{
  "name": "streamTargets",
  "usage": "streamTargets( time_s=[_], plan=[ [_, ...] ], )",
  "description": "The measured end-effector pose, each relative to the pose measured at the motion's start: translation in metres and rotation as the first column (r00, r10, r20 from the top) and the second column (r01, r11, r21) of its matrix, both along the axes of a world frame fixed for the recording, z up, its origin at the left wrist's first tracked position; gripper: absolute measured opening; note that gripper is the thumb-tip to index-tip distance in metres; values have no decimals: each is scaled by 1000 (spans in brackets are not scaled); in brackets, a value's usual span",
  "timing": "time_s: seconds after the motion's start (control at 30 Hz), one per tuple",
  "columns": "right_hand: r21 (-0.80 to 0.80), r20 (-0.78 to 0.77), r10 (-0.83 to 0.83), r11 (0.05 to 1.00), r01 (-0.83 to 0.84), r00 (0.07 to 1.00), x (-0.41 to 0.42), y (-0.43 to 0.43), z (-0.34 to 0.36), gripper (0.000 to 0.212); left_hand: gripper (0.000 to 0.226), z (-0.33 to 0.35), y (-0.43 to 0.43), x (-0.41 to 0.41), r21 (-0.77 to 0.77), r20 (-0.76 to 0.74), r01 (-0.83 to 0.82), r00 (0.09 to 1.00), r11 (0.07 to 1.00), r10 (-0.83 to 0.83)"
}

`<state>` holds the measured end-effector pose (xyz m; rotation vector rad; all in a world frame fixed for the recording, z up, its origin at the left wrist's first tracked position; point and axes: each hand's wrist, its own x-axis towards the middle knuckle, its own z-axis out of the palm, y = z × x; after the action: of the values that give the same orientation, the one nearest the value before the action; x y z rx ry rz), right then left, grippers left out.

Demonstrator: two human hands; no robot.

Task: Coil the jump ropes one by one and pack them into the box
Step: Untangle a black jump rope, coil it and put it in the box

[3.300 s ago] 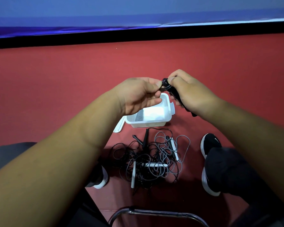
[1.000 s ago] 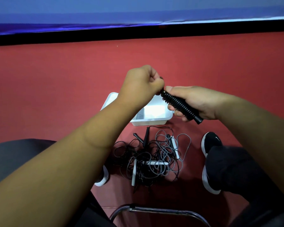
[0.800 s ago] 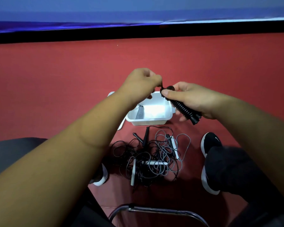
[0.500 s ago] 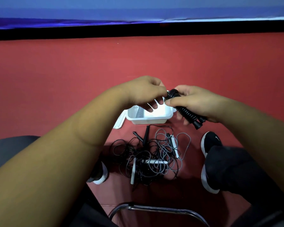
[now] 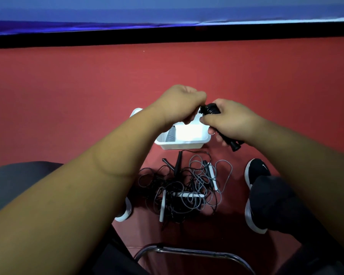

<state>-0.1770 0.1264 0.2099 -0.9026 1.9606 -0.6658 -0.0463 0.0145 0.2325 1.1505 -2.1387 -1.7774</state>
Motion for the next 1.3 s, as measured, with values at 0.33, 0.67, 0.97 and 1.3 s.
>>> streamTargets(
  time_s=[0.33, 0.67, 0.97, 1.3],
  plan=[
    [46, -256, 96, 995, -87, 962, -3, 1, 1, 45, 17, -3, -16, 5, 132, -22, -50, 998, 990, 54],
    [-39, -163, -74, 997, 69, 984, -8, 4, -11, 37, 14, -32, -27, 6, 89, 59, -115, 992, 989, 110],
    [-83, -106, -201, 978, 193, 974, 0, -14, -25, 26, 7, -31, -41, 2, -22, 139, -112, 984, 994, 113],
    [24, -123, -132, 990, 136, 984, -8, -101, -42, 19, 9, -45, -101, -7, -95, 237, -168, 954, 981, 186]
  ],
)
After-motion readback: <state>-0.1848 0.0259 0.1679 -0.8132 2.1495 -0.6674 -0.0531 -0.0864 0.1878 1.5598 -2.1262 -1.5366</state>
